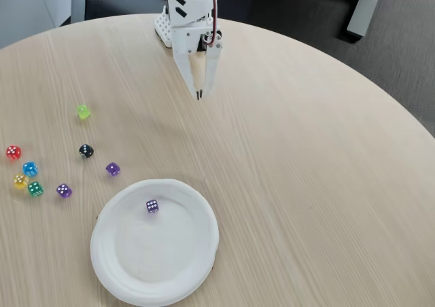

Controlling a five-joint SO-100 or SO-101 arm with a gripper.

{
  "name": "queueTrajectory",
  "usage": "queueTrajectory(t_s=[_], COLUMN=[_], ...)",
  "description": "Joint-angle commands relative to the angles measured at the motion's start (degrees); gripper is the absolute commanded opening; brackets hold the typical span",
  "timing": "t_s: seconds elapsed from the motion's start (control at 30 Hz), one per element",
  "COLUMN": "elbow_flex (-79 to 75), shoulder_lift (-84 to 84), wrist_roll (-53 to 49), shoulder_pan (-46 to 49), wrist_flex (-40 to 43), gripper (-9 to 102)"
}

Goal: Pick a purple dice and put it in the plate.

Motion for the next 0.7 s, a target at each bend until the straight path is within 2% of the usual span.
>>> queueTrajectory(t_s=[0.0, 0.1, 0.67], elbow_flex=[0.1, 0.1, 0.0], shoulder_lift=[0.4, 0.4, 0.4], wrist_roll=[-1.2, -3.0, -1.8], shoulder_pan=[0.3, 0.3, 0.3], wrist_flex=[5.1, 9.6, 9.3], gripper=[0, 1, 1])
